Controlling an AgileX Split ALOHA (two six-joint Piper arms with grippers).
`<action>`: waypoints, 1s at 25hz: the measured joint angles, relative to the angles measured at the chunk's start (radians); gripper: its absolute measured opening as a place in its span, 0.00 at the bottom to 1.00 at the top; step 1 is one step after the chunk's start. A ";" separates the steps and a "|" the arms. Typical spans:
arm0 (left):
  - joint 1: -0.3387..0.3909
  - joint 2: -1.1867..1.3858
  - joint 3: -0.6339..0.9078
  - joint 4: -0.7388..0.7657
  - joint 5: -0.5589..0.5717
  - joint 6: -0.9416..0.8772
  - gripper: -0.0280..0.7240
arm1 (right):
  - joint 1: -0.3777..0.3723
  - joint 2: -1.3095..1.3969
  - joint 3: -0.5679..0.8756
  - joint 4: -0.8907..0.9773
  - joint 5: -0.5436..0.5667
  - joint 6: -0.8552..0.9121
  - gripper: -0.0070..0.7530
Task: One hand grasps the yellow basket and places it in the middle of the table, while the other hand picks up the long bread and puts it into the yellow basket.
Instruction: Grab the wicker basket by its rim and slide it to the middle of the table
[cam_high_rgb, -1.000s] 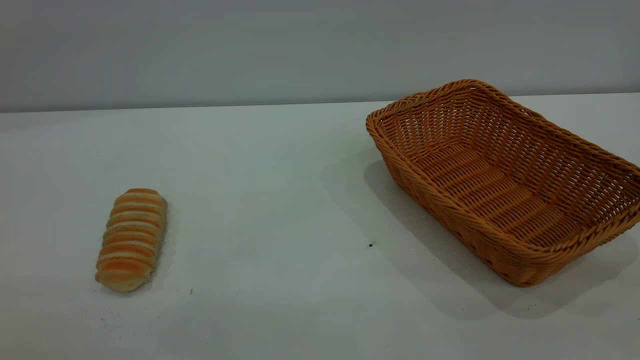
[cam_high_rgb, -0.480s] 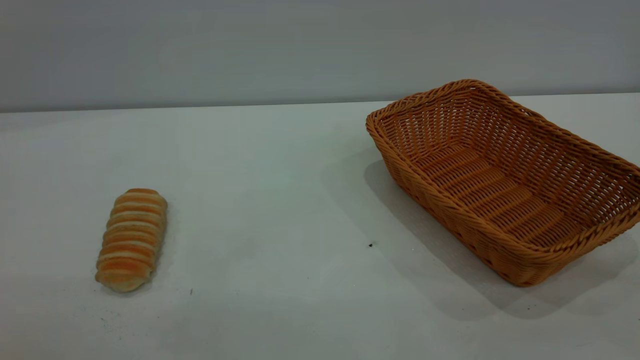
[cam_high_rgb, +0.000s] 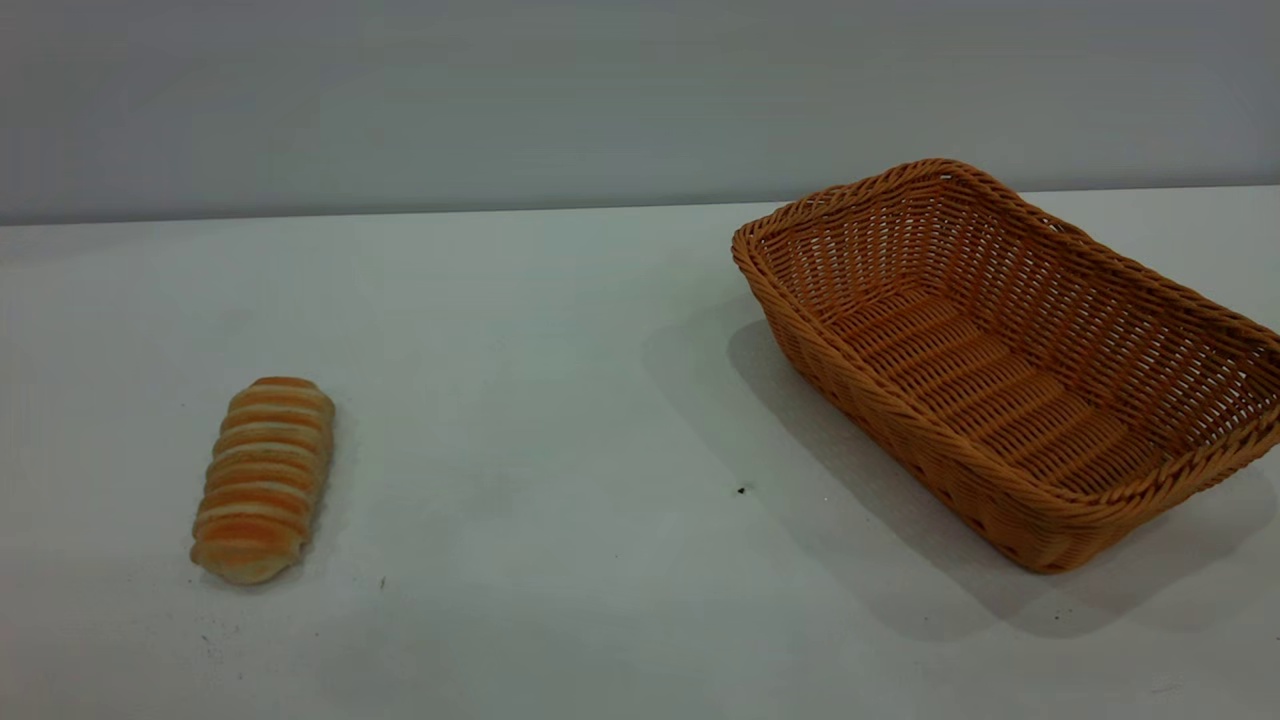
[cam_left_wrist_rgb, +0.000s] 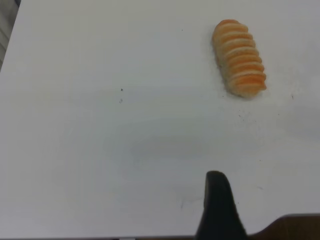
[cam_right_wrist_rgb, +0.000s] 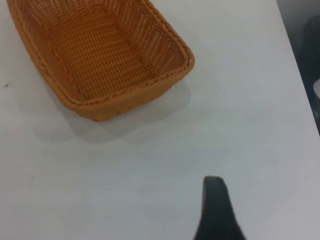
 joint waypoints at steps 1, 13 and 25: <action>-0.004 0.000 0.000 0.000 0.000 0.000 0.78 | 0.000 0.000 0.000 0.000 0.000 0.000 0.73; -0.123 0.000 0.000 0.000 0.000 0.000 0.78 | 0.104 0.000 0.000 0.004 0.000 0.005 0.73; -0.126 0.333 -0.015 0.000 -0.097 -0.139 0.76 | 0.162 0.264 -0.016 -0.033 -0.050 0.205 0.73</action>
